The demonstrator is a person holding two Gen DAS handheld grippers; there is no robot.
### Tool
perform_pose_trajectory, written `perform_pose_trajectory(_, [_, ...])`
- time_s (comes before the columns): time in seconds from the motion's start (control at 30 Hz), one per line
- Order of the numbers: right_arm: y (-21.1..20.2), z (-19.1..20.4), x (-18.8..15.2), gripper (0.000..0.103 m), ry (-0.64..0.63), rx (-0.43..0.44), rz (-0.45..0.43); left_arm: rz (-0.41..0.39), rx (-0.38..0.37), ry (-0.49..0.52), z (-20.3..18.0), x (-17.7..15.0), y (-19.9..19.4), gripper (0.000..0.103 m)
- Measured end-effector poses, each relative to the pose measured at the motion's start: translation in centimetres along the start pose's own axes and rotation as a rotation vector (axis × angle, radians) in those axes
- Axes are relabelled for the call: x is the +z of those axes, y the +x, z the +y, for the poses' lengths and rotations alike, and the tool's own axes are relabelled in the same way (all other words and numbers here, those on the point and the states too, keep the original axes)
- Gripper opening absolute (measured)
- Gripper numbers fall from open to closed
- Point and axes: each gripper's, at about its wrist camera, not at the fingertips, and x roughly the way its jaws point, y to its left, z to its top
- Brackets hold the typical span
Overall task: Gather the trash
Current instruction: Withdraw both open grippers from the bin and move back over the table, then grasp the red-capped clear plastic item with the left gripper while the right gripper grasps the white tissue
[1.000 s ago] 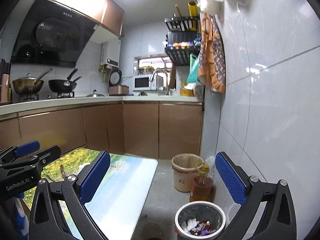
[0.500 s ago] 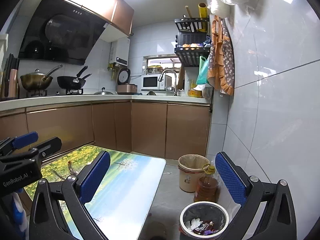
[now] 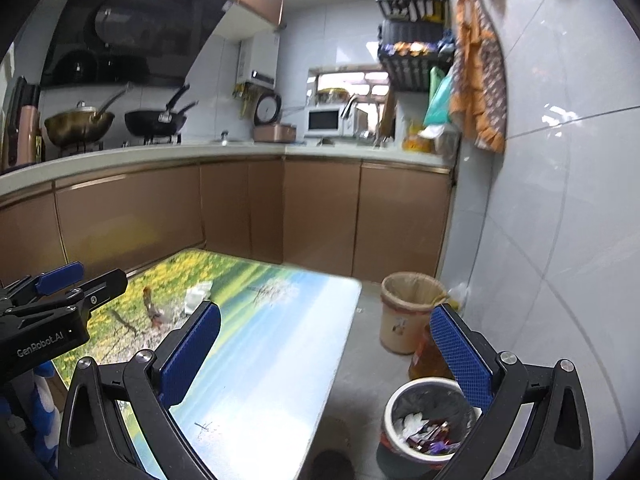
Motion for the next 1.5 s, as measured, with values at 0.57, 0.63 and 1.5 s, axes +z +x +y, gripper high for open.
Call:
perform_pose_trajectory(0.57, [22.1,9.0,-1.6,0.088,-0.09,0.293,0.331,0.327,0.069,-0.266,18.6,-3.9,16.8,0.077])
perform_pose_trajectory(0.63, [24.4,10.3,-1.6,0.085,-0.088,0.329,0.35,0.344,0.083,-0.243,19.0,-3.7,19.0,0.077])
perform_pose_trajectory(1.5, [41.2,21.5,-3.2,0.021,-0.018,0.591,0.594,0.441,0.106,-0.242,21.0,-4.0,27.8,0.015])
